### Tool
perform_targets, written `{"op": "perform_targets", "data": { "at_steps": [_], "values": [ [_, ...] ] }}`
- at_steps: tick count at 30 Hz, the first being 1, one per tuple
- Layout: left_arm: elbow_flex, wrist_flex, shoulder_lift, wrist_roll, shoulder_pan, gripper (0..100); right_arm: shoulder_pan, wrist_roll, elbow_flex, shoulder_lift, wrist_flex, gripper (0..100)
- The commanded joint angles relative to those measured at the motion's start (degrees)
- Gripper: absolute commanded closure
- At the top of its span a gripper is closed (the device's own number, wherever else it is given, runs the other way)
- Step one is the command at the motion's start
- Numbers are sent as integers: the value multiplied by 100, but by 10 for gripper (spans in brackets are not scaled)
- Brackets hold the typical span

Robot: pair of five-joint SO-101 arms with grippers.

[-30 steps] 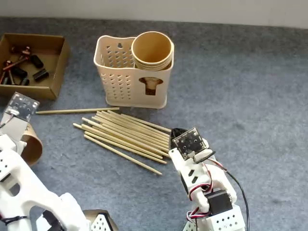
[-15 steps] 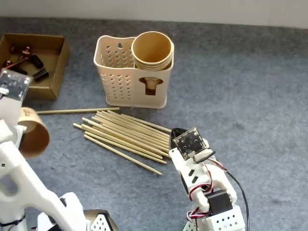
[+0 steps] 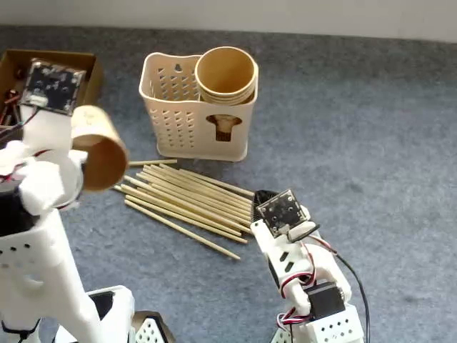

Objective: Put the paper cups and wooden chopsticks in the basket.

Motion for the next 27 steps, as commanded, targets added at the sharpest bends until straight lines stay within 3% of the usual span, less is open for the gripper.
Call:
{"op": "perform_targets", "data": {
  "at_steps": [1,17,27],
  "values": [
    [-453,-9,-4,501,769,995,66,70,620,-31,-119,988],
    [-637,-1662,-4,1960,2387,995,66,70,620,-31,-119,988],
    [-611,-2637,57,2057,3134,995,66,79,620,-31,-119,988]
  ]
}}
